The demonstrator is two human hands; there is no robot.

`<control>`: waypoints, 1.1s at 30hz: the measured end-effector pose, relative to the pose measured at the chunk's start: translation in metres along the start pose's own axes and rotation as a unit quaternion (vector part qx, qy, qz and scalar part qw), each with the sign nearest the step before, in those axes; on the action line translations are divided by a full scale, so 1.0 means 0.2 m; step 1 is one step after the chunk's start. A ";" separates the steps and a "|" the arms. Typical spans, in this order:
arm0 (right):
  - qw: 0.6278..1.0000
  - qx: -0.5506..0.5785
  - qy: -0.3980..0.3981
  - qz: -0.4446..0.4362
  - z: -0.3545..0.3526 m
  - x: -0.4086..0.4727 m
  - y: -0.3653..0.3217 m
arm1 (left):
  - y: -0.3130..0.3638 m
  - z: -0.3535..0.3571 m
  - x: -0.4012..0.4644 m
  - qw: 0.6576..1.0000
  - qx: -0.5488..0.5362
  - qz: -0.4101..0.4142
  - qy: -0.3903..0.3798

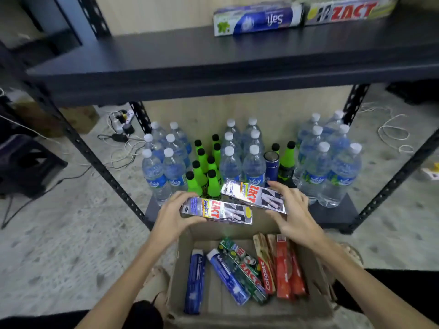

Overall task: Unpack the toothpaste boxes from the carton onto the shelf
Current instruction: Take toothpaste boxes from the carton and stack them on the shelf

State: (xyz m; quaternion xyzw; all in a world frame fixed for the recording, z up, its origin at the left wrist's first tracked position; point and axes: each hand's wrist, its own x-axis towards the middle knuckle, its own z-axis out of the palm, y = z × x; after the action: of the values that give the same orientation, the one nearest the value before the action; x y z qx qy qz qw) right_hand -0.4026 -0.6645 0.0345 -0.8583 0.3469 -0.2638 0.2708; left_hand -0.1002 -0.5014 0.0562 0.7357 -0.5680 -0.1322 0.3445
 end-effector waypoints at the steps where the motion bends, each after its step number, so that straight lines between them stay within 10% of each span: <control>1: 1.000 0.005 0.007 -0.005 -0.07 0.02 -0.03 | 0.05 -0.05 0.02 1.000 -0.005 0.007 0.008; 17: 0.985 0.002 0.117 -0.124 -1.26 0.24 -0.59 | 0.87 -0.69 0.34 0.971 -0.078 0.154 0.166; 33: 0.996 -0.019 0.071 -0.044 -1.78 0.89 -0.22 | 1.16 -0.76 1.07 0.989 -0.050 0.004 0.140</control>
State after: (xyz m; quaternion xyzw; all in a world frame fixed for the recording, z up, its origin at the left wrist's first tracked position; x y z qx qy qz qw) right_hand -0.5004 -0.8696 0.3641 -0.8570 0.3322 -0.3288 0.2172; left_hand -0.1160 -0.6733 0.3611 0.7269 -0.5097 -0.0549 0.4570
